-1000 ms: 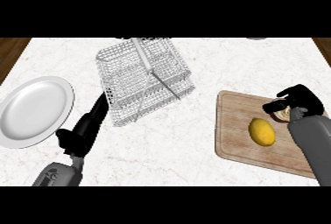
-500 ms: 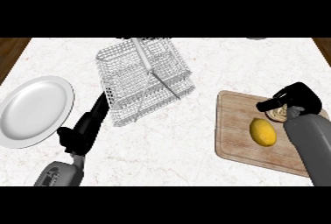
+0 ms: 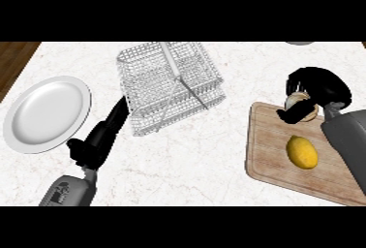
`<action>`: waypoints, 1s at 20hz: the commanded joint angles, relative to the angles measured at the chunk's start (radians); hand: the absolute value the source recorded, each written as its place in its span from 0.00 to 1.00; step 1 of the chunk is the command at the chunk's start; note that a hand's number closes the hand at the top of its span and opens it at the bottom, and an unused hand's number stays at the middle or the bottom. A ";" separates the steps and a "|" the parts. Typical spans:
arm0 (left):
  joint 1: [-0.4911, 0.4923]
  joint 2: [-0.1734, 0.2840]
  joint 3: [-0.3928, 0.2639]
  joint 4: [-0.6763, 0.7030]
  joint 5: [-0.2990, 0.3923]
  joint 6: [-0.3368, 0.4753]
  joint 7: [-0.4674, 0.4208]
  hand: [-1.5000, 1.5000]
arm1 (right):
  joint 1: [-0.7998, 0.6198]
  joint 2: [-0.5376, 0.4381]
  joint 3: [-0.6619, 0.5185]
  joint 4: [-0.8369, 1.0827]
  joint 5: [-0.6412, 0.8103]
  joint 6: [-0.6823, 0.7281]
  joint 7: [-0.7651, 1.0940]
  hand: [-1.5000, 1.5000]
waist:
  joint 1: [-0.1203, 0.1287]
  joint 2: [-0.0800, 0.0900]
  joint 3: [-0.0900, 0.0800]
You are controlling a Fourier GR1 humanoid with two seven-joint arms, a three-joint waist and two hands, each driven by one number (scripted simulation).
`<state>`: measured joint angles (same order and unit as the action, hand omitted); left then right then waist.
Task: Pick the cupcake from the cutting board and place it in the tiered basket
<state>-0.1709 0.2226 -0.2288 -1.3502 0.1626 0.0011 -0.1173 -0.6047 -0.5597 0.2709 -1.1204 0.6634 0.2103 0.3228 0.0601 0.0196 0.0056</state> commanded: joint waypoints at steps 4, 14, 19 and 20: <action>0.010 -0.007 0.005 0.027 0.000 -0.003 -0.006 0.50 | -0.123 -0.045 -0.139 0.110 -0.219 0.067 -0.488 1.00 | -0.007 0.003 -0.002; 0.035 -0.019 0.004 -0.012 -0.037 0.021 0.016 0.50 | -0.428 -0.013 -0.266 0.225 -0.360 0.258 -0.560 1.00 | -0.037 -0.016 -0.006; 0.035 -0.006 0.050 0.037 -0.012 -0.020 -0.026 0.50 | -0.567 0.124 -0.280 0.205 -0.396 0.251 -0.334 1.00 | -0.047 -0.020 -0.007; 0.027 0.000 0.045 0.010 -0.009 -0.022 0.019 0.50 | -0.630 0.111 -0.302 0.241 -0.409 0.273 -0.308 1.00 | -0.042 -0.019 -0.007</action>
<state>-0.1438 0.2210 -0.1898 -1.3420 0.1480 -0.0114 -0.1348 -1.1089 -0.5024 -0.0045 -0.9050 0.2831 0.4646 -0.1005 0.0198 0.0004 0.0014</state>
